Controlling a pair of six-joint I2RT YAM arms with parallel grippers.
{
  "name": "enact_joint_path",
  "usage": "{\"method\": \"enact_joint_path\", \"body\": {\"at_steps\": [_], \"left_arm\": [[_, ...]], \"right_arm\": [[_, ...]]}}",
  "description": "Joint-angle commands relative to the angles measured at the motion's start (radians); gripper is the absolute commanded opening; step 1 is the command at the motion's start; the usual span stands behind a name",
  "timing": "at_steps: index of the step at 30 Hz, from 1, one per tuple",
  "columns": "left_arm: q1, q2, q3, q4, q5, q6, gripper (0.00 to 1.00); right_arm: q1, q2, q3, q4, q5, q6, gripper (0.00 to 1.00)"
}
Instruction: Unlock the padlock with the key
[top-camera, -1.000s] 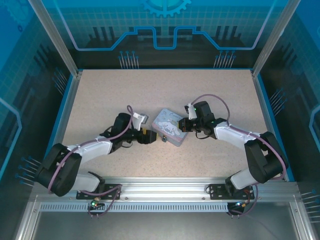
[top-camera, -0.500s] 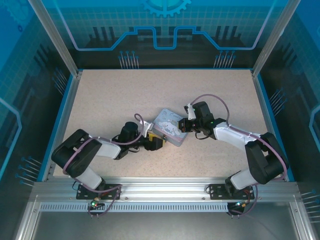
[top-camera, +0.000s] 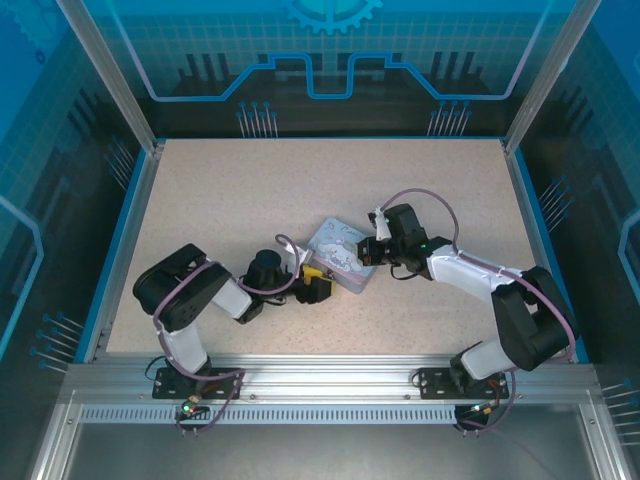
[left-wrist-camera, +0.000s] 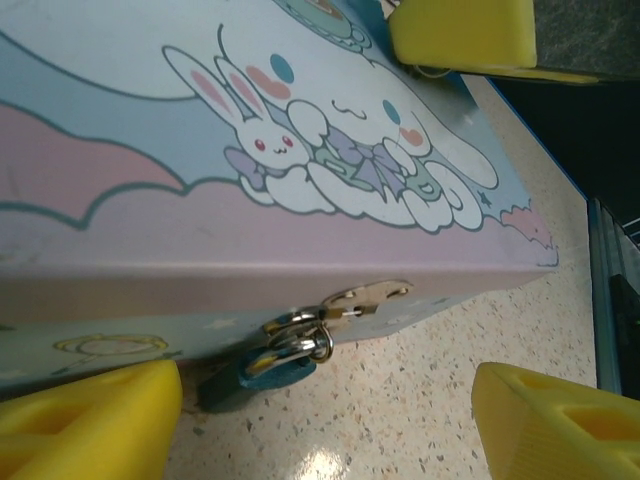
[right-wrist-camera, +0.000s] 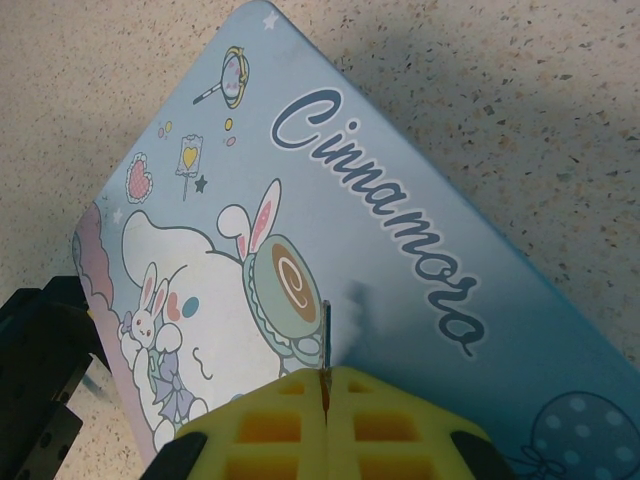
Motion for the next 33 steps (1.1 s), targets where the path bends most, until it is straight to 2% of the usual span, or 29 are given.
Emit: {"method": "enact_joint_path", "body": {"at_steps": [1, 9, 19, 33], "left_arm": [[-0.008, 0.043, 0.002, 0.075, 0.006, 0.030, 0.77], [-0.008, 0.137, 0.030, 0.166, 0.065, 0.029, 0.73], [-0.007, 0.133, 0.059, 0.134, 0.155, 0.022, 0.56], [-0.007, 0.126, 0.120, 0.046, 0.096, -0.005, 0.53]], "right_arm": [[0.019, 0.005, -0.003, -0.102, 0.030, -0.012, 0.02], [0.034, 0.025, 0.024, -0.116, 0.043, -0.011, 0.02], [0.039, 0.028, 0.028, -0.122, 0.050, -0.010, 0.02], [0.040, 0.004, 0.009, -0.117, 0.058, -0.009, 0.02]]}}
